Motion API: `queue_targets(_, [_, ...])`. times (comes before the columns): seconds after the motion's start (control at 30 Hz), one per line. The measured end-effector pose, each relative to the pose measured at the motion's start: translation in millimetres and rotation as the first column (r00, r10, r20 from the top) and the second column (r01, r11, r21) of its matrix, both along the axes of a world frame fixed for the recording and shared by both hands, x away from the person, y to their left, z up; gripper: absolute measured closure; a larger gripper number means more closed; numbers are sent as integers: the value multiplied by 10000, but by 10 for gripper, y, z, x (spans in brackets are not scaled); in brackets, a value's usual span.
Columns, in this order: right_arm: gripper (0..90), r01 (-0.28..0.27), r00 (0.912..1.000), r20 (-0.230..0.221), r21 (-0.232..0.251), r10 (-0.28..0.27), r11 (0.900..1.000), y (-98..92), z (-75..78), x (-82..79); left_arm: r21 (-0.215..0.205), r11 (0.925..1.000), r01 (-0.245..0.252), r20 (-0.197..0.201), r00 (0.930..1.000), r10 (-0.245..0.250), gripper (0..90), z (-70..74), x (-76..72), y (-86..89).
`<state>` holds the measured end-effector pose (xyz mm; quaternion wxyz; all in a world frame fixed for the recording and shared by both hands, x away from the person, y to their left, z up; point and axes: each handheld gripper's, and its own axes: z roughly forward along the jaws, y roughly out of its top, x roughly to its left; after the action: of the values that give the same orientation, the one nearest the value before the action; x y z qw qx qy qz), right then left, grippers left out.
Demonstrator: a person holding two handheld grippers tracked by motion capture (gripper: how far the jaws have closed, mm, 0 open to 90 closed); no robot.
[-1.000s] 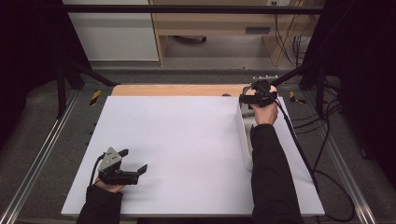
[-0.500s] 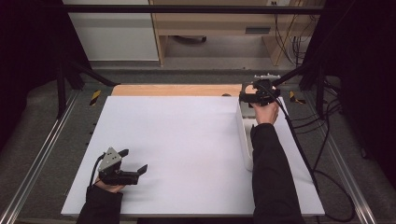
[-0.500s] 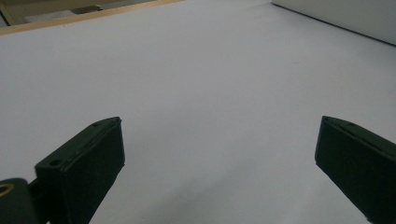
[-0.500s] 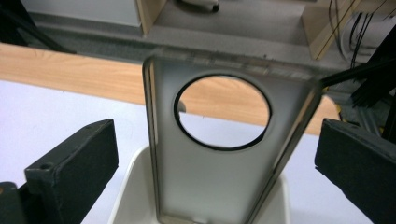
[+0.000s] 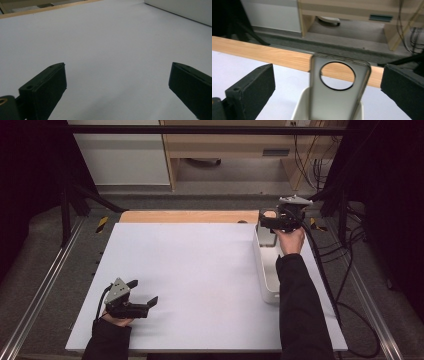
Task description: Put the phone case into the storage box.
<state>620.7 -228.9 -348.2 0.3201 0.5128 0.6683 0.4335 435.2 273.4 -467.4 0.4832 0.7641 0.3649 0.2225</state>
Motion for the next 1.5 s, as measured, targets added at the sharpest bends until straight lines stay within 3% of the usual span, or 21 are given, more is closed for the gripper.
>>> queue_targets(0.23, [2,-1009,9943,380,251,999,9946,53,104,-247,-71,10000,40,40,10000,-40,9,8,-6,2])
queue_targets(0.63, [3,-2518,9615,1256,457,2445,9667,112,198,-725,-130,9999,59,56,10000,-58,8,14,-11,-1])
queue_targets(0.87, [3,-3427,9278,1814,694,3259,9369,82,163,-1047,-181,9998,119,123,9999,-117,8,20,-18,-5])
queue_targets(1.2, [3,-4433,8843,2027,814,4207,8927,9,11,-1368,-187,9996,227,184,9996,-224,8,23,-28,-24])
queue_targets(1.5, [4,-4814,8656,2047,892,4570,8719,-131,-250,-1602,-203,9994,295,251,9993,-290,7,31,-37,-27])
